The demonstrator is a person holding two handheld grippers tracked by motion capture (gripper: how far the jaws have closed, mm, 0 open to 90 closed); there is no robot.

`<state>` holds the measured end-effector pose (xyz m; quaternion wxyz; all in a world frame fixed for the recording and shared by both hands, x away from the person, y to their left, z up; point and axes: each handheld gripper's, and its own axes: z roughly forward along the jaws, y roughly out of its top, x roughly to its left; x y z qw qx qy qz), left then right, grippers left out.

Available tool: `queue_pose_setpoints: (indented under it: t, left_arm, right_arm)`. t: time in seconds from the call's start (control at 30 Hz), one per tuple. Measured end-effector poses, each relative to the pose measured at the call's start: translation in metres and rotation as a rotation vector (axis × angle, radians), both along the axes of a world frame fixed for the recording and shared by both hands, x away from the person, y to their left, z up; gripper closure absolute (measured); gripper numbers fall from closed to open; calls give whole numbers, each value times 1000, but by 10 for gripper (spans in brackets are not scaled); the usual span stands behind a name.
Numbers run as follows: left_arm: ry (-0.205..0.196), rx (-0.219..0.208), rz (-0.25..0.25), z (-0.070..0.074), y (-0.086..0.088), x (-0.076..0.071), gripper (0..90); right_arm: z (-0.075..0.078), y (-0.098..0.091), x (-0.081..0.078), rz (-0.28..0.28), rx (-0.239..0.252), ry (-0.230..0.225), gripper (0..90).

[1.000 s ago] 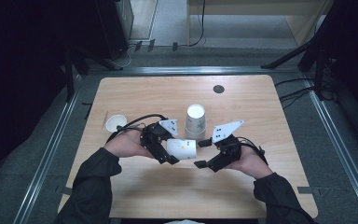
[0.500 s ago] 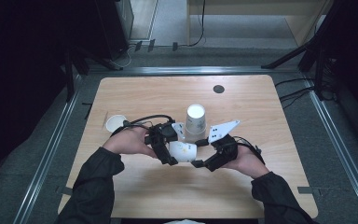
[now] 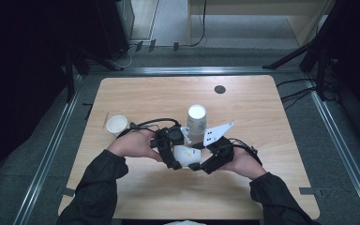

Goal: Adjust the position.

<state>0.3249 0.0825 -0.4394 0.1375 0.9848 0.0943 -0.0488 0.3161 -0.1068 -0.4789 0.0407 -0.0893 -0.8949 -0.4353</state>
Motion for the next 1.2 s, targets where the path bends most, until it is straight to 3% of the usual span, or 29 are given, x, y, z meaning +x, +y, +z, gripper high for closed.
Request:
queue_pose_setpoints:
  t: [0.37, 0.47, 0.53, 0.73, 0.9, 1.2]
  left_arm:
    - [-2, -9, -16, -2, -2, -2, 256]
    - [-6, -8, -31, -1, -1, -2, 259]
    - [0, -18, -29, -1, 0, -2, 256]
    - [13, -44, -18, -2, 4, -2, 184]
    - [-14, -76, 0, 1, 11, -3, 129]
    - [-37, -194, 47, 4, 32, -3, 129]
  right_arm:
    - [-1, 5, -2, 27, -14, 10, 331]
    - [1, 4, -3, 37, -14, -21, 346]
    - [2, 4, -3, 42, -18, -13, 352]
    - [4, 3, -3, 44, -12, -28, 350]
    - [7, -3, -1, 30, 7, -24, 349]
    - [13, -12, 1, 5, 43, -20, 348]
